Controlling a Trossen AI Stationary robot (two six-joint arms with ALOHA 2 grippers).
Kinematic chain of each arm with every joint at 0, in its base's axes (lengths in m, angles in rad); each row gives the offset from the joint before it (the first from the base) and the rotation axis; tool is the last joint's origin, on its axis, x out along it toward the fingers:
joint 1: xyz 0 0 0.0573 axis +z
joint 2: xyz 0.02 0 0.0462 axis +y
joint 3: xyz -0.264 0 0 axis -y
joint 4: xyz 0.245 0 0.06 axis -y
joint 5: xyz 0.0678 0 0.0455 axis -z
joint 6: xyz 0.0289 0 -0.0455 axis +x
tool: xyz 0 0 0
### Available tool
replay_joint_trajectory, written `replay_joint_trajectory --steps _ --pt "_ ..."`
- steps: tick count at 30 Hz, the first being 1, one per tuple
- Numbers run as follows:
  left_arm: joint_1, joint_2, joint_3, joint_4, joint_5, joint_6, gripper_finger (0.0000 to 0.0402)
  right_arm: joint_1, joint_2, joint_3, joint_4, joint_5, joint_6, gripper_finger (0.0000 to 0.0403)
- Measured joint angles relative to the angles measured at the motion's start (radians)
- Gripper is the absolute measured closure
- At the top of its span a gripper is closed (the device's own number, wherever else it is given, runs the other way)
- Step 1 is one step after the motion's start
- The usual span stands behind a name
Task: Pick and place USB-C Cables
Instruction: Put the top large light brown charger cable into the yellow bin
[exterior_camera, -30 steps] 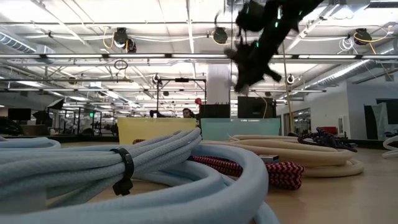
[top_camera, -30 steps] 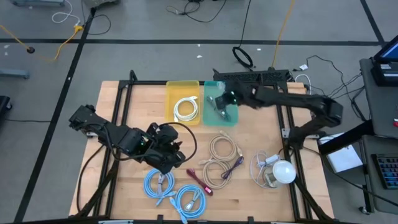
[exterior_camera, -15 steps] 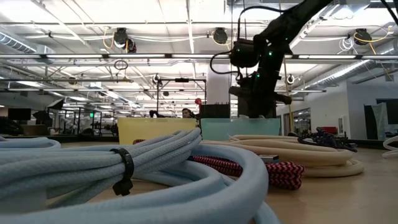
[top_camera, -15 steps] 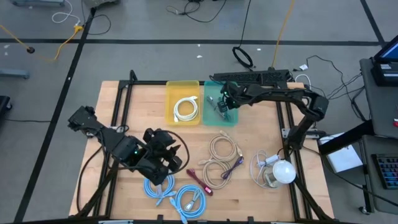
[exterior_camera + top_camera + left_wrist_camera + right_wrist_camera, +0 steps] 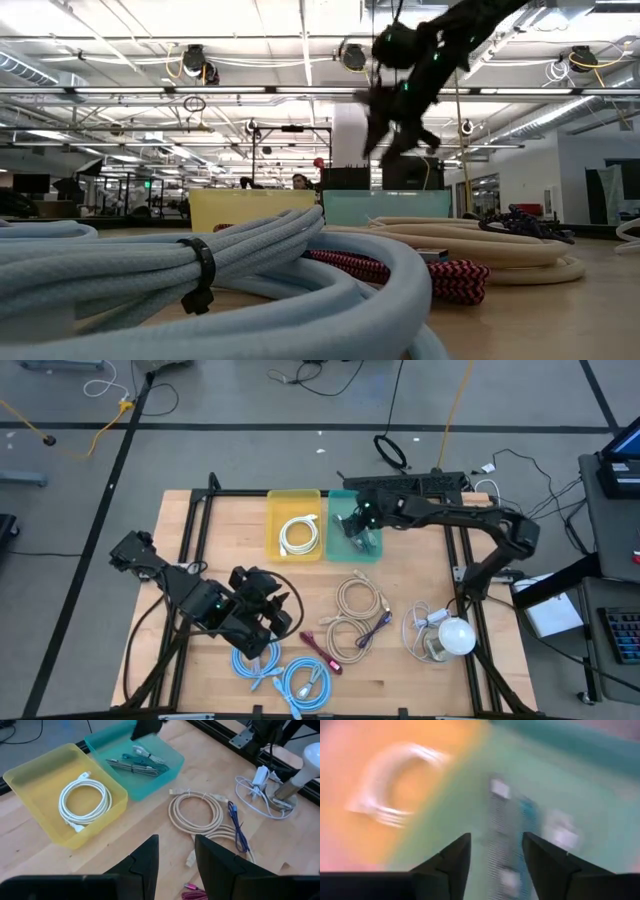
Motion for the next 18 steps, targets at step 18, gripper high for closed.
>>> replay_joint_trajectory --steps 18 --pt "0.487 0.024 -0.503 0.816 0.709 0.302 0.0273 0.768 -0.703 0.002 -0.466 0.041 -0.052 0.0193"
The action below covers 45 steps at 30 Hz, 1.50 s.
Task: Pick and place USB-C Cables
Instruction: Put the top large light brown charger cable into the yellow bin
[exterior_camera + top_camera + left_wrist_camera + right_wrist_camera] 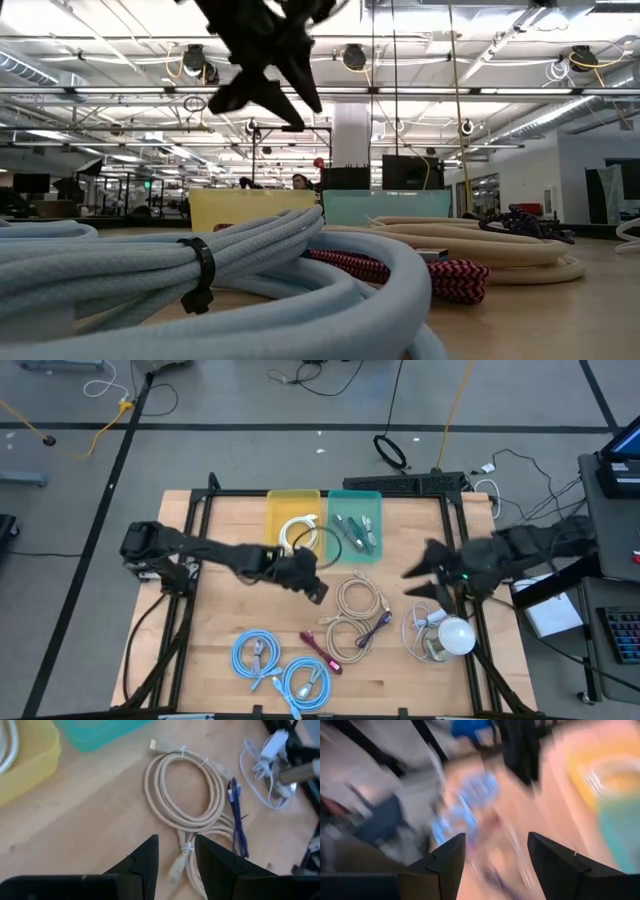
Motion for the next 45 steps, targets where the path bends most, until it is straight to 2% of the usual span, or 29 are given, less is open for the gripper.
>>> replay_joint_trajectory --steps 2,4,7,10,15,19,23,27,32,35,42,45 --pt "0.045 0.017 0.006 -0.019 0.085 0.049 0.0273 0.098 -0.004 -0.001 -0.170 0.090 0.097 0.0193" --pt "0.081 0.050 0.039 -0.046 0.176 0.086 0.0273 0.181 0.021 -0.001 -0.292 0.135 0.178 0.0193" --pt "0.111 0.119 0.138 -0.185 0.242 0.156 0.0273 0.242 0.087 -0.002 -0.371 0.165 0.230 0.0193" --pt "0.108 0.219 0.288 -0.306 0.235 0.224 0.0273 0.250 0.150 -0.002 -0.373 0.199 0.230 0.0193" --pt "0.065 0.394 0.561 -0.513 0.161 0.277 0.0273 0.250 0.232 -0.002 -0.364 0.229 0.205 0.0193" --pt "0.045 0.503 0.677 -0.599 0.131 0.281 0.0269 0.250 0.252 -0.002 -0.366 0.235 0.205 0.0193" --pt "0.029 0.554 0.694 -0.545 0.184 0.311 0.0256 0.249 0.248 -0.002 -0.366 0.275 0.213 0.0193" --pt "0.017 0.553 0.693 -0.525 0.165 0.319 0.0254 0.249 0.236 -0.002 -0.366 0.302 0.223 0.0193" --pt "0.018 0.526 0.694 -0.419 0.164 0.409 0.0254 0.249 0.226 -0.002 -0.366 0.319 0.225 0.0193" --pt "0.018 0.515 0.694 -0.282 0.164 0.431 0.0254 0.249 0.225 -0.002 -0.367 0.329 0.244 0.0193" --pt "0.017 0.517 0.694 0.170 0.164 0.417 0.0254 0.250 0.225 -0.002 -0.366 0.329 0.276 0.0193" --pt "0.017 0.517 0.694 0.304 0.165 0.350 0.0254 0.254 0.225 -0.002 -0.366 0.329 0.288 0.0193"
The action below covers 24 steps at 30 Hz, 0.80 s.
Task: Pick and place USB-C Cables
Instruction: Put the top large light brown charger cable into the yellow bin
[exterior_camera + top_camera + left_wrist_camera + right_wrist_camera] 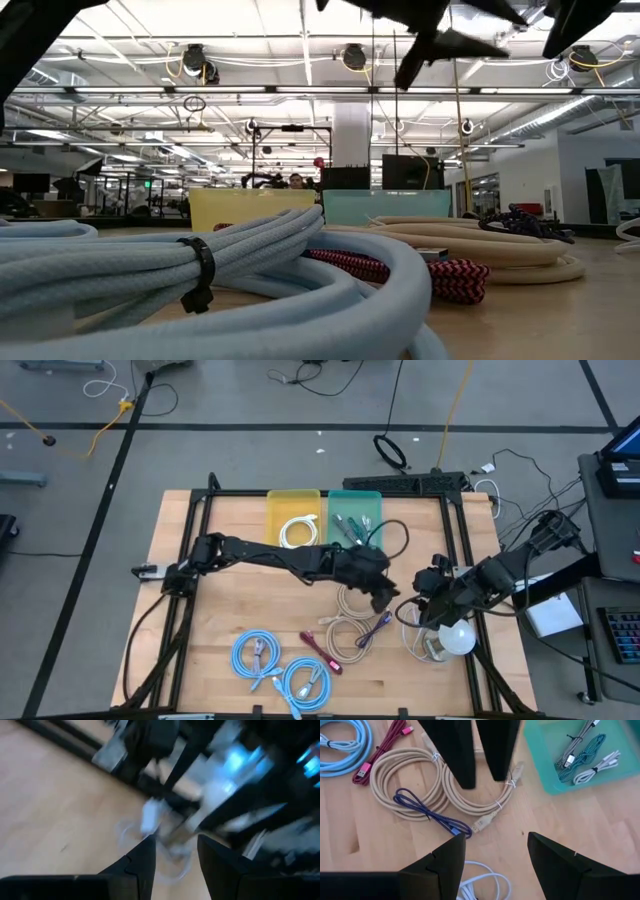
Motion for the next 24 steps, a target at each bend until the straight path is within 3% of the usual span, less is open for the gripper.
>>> replay_joint_trajectory --steps 5,13,24 --pt "0.021 -0.001 0.000 0.176 0.054 -0.078 0.0254 0.015 0.000 0.000 0.000 0.005 0.023 0.0193" --pt "0.125 -0.013 0.000 0.320 0.506 -0.193 0.0254 0.048 0.000 0.000 -0.001 0.009 0.060 0.0193" --pt "0.158 -0.013 0.000 0.350 0.976 -0.374 0.0254 0.062 0.000 0.000 -0.009 0.028 0.066 0.0193"
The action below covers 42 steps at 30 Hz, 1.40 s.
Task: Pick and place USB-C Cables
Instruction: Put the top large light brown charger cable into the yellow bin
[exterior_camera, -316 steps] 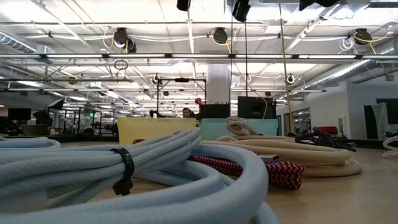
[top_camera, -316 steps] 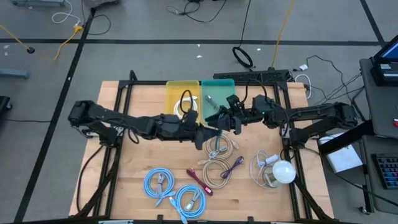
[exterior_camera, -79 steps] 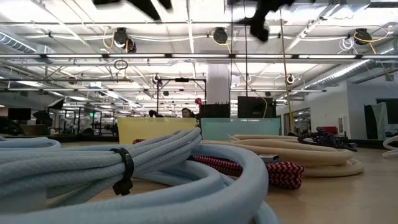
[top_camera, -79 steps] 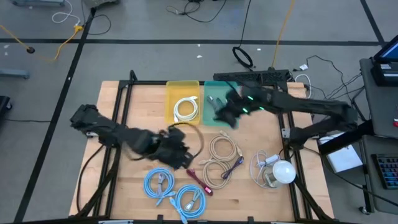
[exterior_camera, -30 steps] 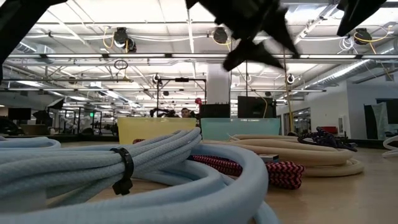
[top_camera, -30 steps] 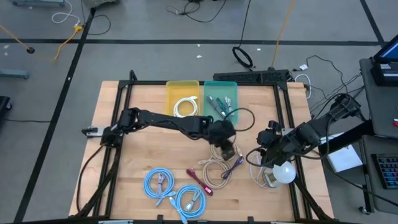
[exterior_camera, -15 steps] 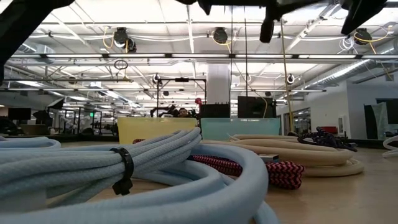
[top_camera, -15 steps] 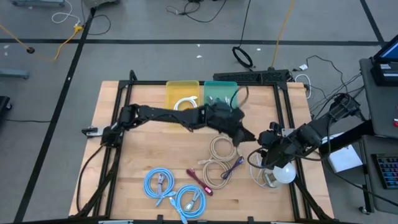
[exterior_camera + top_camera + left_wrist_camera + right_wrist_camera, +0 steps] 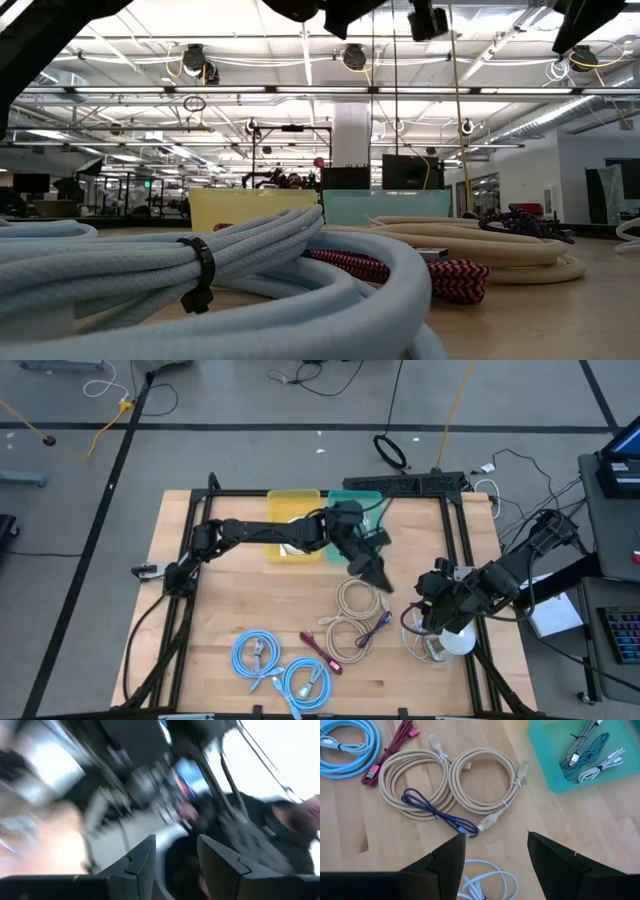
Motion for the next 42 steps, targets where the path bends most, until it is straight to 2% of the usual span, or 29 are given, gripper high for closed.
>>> replay_joint_trajectory --steps 2,5,9,12,14,15,17,20,21,23,28,33,36,42 --pt "-0.012 0.000 0.000 -0.002 0.130 -0.038 0.0254 0.000 0.000 0.000 -0.003 -0.001 0.000 0.0193" --pt "-0.041 0.000 0.000 -0.005 0.250 -0.102 0.0254 0.000 0.000 0.000 -0.012 -0.002 0.000 0.0193" --pt "-0.093 -0.021 0.000 -0.158 0.239 -0.058 0.0254 0.000 0.000 0.000 -0.020 -0.004 0.003 0.0193" --pt "-0.125 -0.024 0.001 -0.387 0.224 0.045 0.0254 0.000 0.000 0.000 -0.024 -0.005 0.015 0.0193" --pt "-0.141 -0.021 0.000 -0.608 0.135 0.189 0.0256 0.000 0.000 0.000 -0.029 -0.005 0.017 0.0193" --pt "-0.145 -0.020 0.000 -0.739 0.050 0.282 0.0259 0.000 0.000 0.000 -0.032 -0.005 0.018 0.0193" --pt "-0.148 -0.032 0.000 -1.019 -0.206 0.482 0.0267 0.000 0.000 0.000 -0.040 -0.005 0.019 0.0193" --pt "-0.147 -0.036 0.000 -1.315 -0.713 0.709 0.0280 0.000 0.000 0.000 -0.055 -0.002 0.018 0.0193" --pt "-0.147 -0.034 -0.002 -1.357 -0.839 0.745 0.0284 0.000 0.000 0.000 -0.060 -0.001 0.018 0.0193" --pt "-0.146 -0.033 -0.002 -1.342 -0.984 0.746 0.0293 0.000 0.000 0.000 -0.066 0.000 0.016 0.0193" --pt "-0.150 -0.030 -0.001 -1.171 -1.010 0.603 0.0303 0.000 0.000 0.000 -0.063 0.025 0.019 0.0193" --pt "-0.117 0.017 0.000 -1.173 -0.934 0.455 0.0293 0.000 0.000 0.000 -0.062 0.051 0.027 0.0193" --pt "-0.097 0.041 0.000 -1.208 -0.925 0.426 0.0253 -0.001 0.000 0.000 -0.062 0.051 0.027 0.0193" --pt "-0.062 0.043 0.000 -1.168 -0.931 0.370 0.0139 -0.001 0.000 0.000 -0.062 0.050 0.033 0.0193"
